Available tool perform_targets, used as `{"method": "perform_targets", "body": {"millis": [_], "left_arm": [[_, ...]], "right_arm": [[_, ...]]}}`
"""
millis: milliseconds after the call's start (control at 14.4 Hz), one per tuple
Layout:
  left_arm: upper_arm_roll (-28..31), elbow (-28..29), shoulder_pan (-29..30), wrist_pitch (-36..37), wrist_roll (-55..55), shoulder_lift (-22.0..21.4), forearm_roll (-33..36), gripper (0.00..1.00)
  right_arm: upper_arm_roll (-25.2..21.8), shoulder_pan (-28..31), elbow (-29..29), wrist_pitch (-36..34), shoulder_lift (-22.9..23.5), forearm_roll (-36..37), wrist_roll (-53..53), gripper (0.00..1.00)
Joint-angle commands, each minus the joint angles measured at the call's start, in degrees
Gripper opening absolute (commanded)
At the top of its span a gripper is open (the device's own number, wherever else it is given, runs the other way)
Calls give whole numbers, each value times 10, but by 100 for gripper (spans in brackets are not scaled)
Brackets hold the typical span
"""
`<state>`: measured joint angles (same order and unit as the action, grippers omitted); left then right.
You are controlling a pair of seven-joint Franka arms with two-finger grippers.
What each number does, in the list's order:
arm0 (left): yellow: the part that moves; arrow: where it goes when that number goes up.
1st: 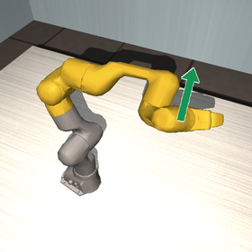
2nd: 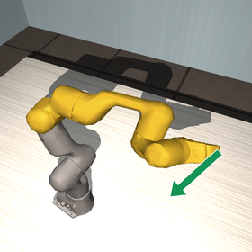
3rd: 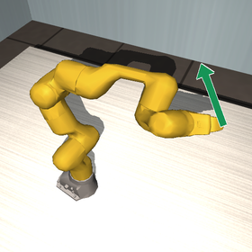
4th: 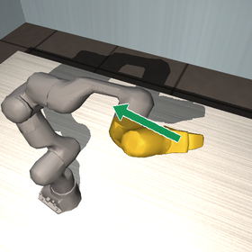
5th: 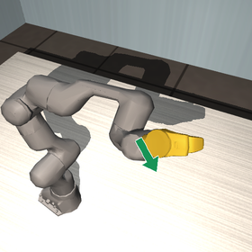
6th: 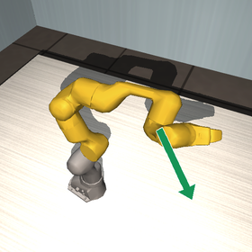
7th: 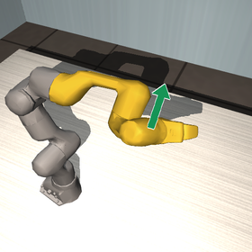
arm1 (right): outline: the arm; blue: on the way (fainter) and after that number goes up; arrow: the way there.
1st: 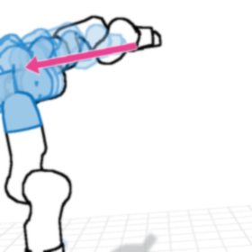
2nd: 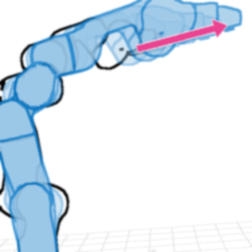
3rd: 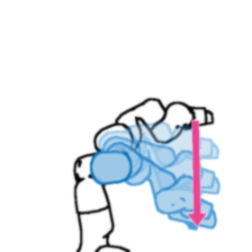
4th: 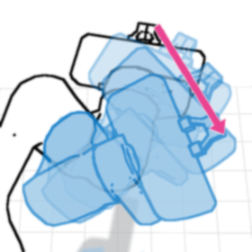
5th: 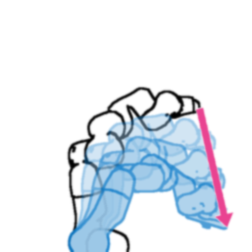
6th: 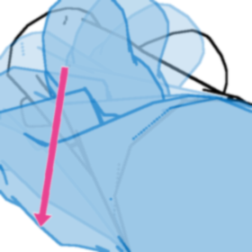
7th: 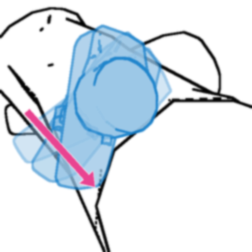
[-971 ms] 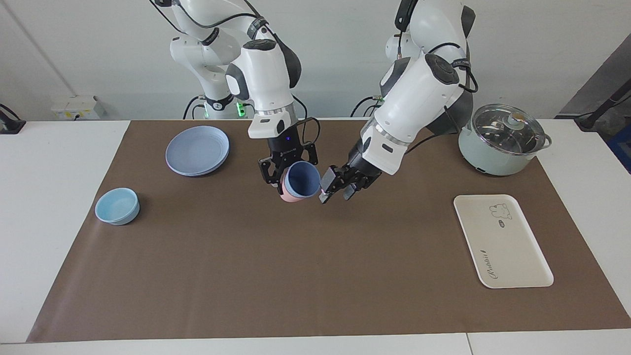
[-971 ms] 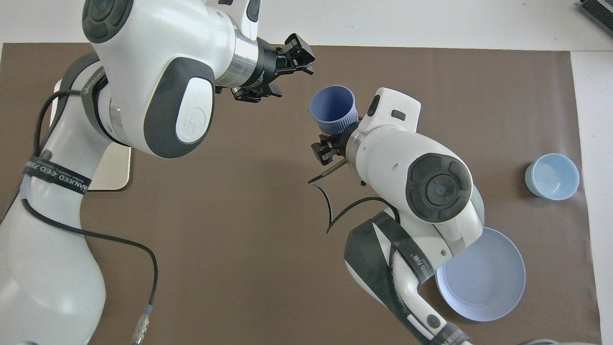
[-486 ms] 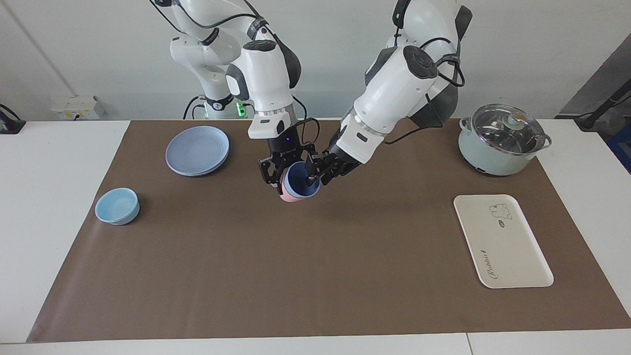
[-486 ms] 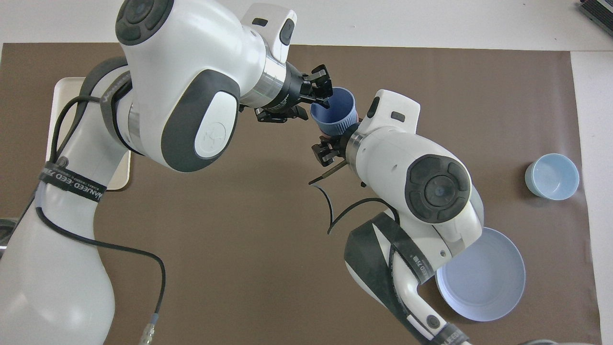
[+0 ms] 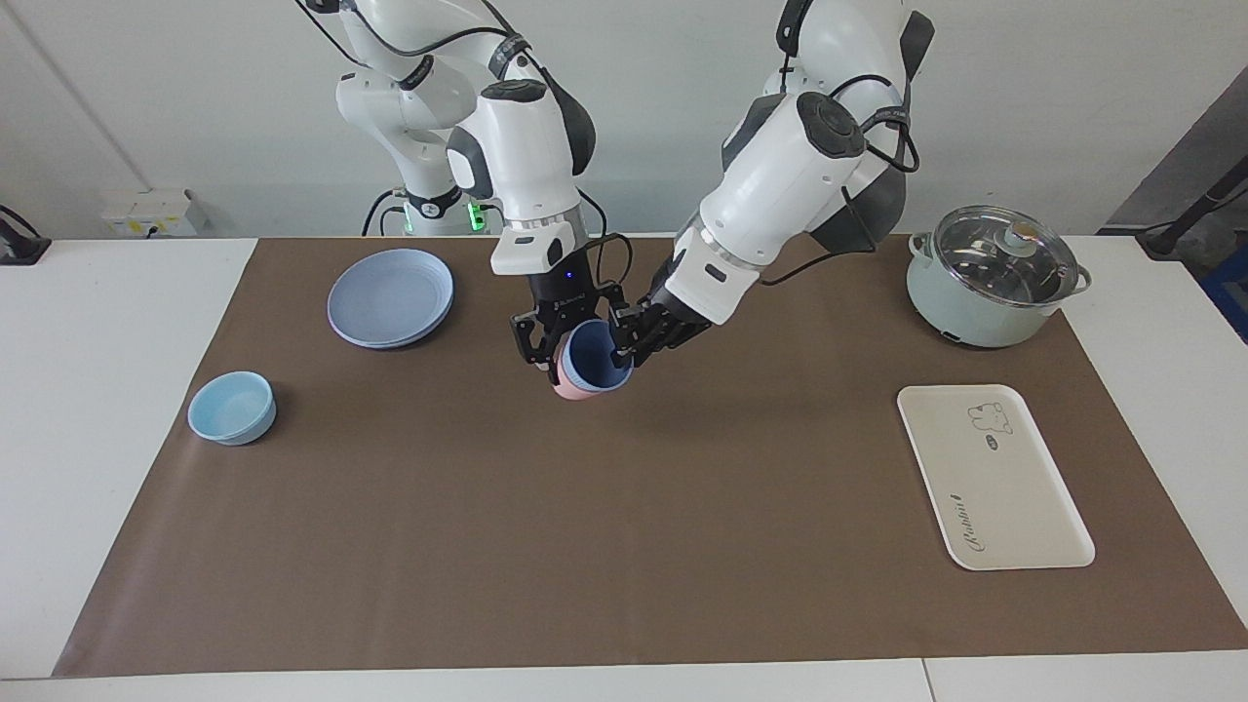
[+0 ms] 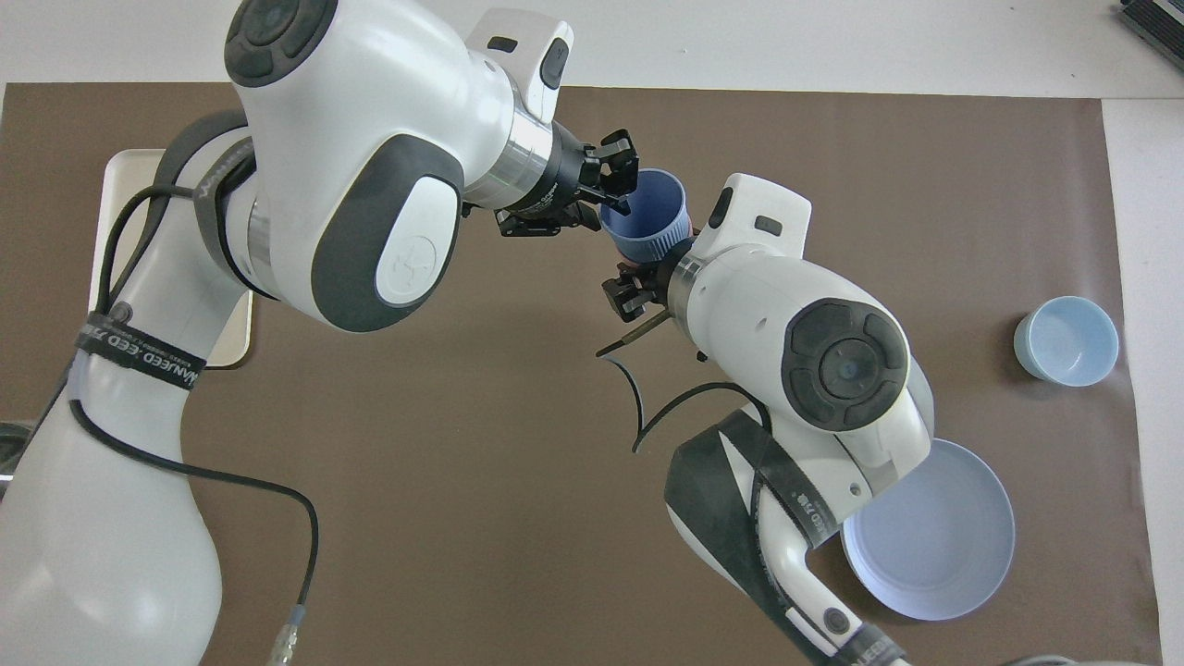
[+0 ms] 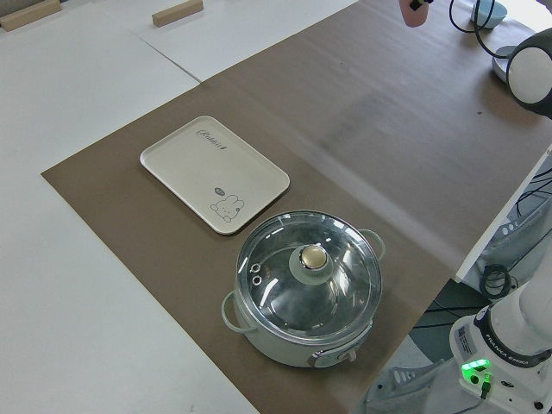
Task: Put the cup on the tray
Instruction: 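Grasp the blue cup with the left gripper and pull it from the pink cup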
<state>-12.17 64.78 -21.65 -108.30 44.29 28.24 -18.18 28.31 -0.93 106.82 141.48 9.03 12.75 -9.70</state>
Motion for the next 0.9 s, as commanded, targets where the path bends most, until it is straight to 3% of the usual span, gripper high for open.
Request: {"method": "perform_targets", "body": {"millis": [0, 832], "left_arm": [[4, 16, -2, 7, -1, -19, -4, 0], [8, 6, 2, 26, 2, -17, -8, 0]], "right_arm": [[8, 8, 9, 0, -10, 16, -11, 0], [8, 9, 7, 3, -8, 16, -9, 0]]}}
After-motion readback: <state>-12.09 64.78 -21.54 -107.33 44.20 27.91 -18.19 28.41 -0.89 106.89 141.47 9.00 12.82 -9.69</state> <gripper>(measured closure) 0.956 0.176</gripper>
